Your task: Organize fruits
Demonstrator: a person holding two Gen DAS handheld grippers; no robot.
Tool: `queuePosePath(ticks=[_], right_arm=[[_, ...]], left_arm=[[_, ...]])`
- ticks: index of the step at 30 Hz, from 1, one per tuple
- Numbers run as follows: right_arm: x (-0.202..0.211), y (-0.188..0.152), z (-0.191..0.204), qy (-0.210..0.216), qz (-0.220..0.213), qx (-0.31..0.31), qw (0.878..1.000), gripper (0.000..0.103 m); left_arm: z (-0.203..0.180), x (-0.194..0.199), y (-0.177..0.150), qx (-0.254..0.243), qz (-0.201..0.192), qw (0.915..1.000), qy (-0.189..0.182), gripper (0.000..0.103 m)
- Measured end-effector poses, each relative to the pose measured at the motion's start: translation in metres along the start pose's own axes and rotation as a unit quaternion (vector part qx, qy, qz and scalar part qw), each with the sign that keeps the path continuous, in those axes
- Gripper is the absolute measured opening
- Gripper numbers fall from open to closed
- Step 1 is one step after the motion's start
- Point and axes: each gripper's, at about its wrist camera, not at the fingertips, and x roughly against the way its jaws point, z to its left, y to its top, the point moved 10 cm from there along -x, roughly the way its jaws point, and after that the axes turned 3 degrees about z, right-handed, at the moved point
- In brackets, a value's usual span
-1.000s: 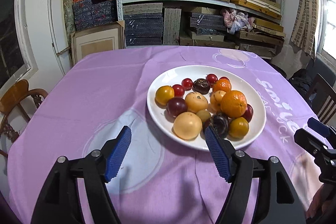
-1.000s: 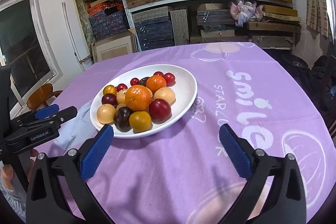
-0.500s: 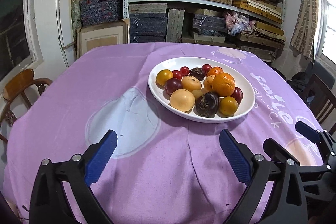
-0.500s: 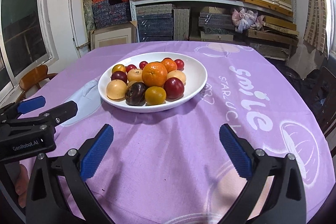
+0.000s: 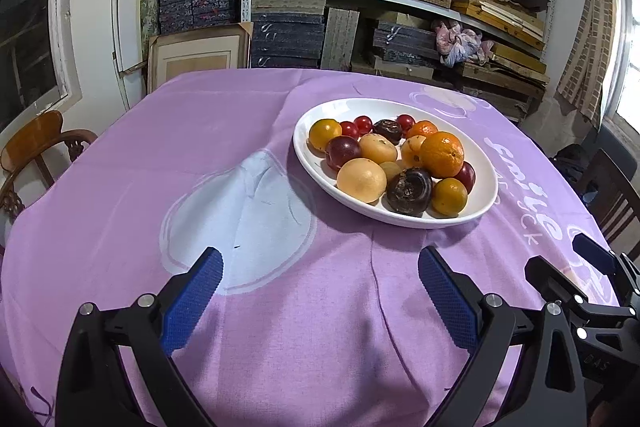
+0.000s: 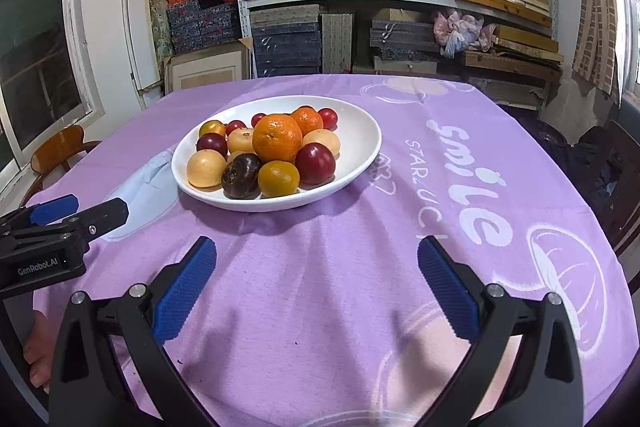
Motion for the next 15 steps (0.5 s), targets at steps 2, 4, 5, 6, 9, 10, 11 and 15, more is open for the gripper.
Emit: queuePosePath(ticks=[2, 4, 5, 6, 9, 10, 11, 15], right_arm=[[-0.001, 0.0, 0.0, 0.001, 0.003, 0.001, 1.0, 0.099], [-0.001, -0.001, 0.0, 0.001, 0.005, 0.001, 1.0, 0.099], [-0.002, 0.0, 0.0, 0.001, 0.004, 0.001, 1.0, 0.099], [-0.002, 0.0, 0.0, 0.001, 0.004, 0.001, 1.0, 0.099], [-0.001, 0.0, 0.0, 0.0, 0.001, -0.002, 1.0, 0.099], [-0.001, -0.001, -0.001, 0.0, 0.001, -0.003, 1.0, 0.099], [-0.002, -0.001, -0.001, 0.001, 0.0, -0.004, 1.0, 0.099], [-0.001, 0.0, -0.001, 0.001, -0.001, -0.006, 1.0, 0.099]], left_arm=[[-0.004, 0.002, 0.0, -0.012, -0.003, 0.9999, 0.0, 0.099], [-0.009, 0.003, -0.001, -0.018, -0.002, 0.9998, -0.008, 0.099], [-0.01, 0.004, -0.001, -0.019, -0.003, 0.9998, -0.012, 0.099], [-0.011, 0.004, 0.0, -0.02, -0.004, 0.9997, -0.011, 0.099], [-0.011, 0.004, 0.0, -0.023, -0.007, 0.9997, -0.009, 0.099], [-0.011, 0.004, 0.001, -0.024, -0.008, 0.9997, -0.008, 0.099], [-0.011, 0.004, 0.001, -0.025, -0.01, 0.9996, -0.007, 0.099], [-0.015, 0.007, 0.002, -0.046, -0.023, 0.9986, 0.01, 0.099]])
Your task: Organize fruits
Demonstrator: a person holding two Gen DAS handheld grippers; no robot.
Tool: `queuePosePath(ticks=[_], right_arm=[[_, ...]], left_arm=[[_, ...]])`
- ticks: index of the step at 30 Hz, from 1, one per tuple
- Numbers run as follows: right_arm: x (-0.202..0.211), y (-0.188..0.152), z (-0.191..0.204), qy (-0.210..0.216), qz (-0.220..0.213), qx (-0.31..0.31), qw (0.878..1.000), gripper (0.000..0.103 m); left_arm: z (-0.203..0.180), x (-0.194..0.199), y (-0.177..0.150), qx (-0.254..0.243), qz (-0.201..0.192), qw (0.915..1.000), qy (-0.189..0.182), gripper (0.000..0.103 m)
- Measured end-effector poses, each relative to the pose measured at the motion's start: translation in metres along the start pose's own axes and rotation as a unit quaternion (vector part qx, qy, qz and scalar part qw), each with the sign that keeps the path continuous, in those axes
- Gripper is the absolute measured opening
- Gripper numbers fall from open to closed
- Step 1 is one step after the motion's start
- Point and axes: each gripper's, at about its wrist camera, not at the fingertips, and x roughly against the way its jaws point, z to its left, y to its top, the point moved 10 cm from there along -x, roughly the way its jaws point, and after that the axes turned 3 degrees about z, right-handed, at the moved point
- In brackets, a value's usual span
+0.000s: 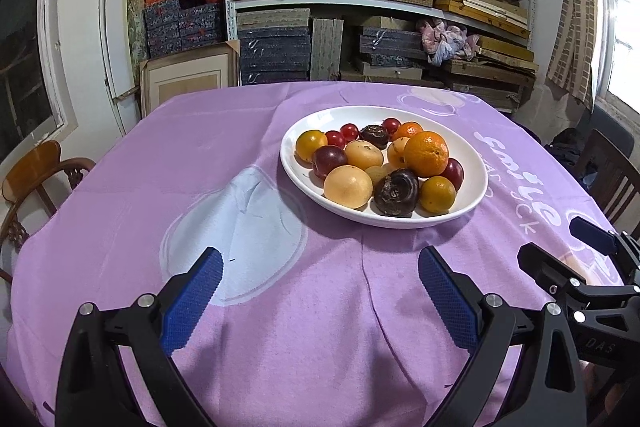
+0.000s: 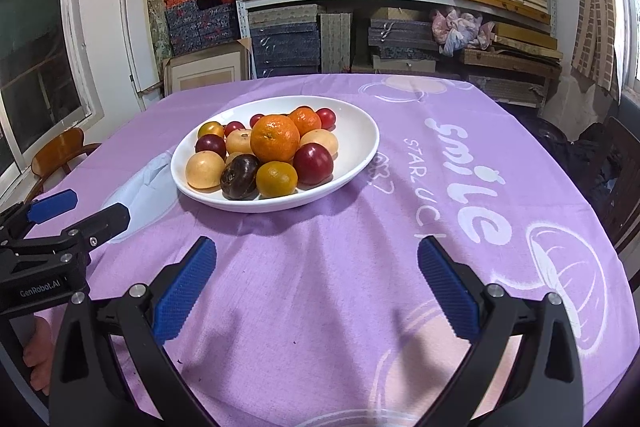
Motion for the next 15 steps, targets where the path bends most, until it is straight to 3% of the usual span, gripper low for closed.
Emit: queuePosePath(ticks=[5, 11, 15], right_arm=[[0.0, 0.0, 0.0, 0.001, 0.001, 0.0, 1.0, 0.099], [0.0, 0.001, 0.0, 0.001, 0.001, 0.0, 1.0, 0.099], [0.0, 0.0, 0.0, 0.001, 0.004, 0.002, 1.0, 0.099]], left_arm=[[-0.006, 0.002, 0.0, -0.014, -0.005, 0.9999, -0.001, 0.099], [-0.002, -0.007, -0.005, 0.015, 0.021, 0.9995, -0.019, 0.099], [0.001, -0.008, -0.006, 0.022, 0.022, 0.9994, -0.012, 0.099]])
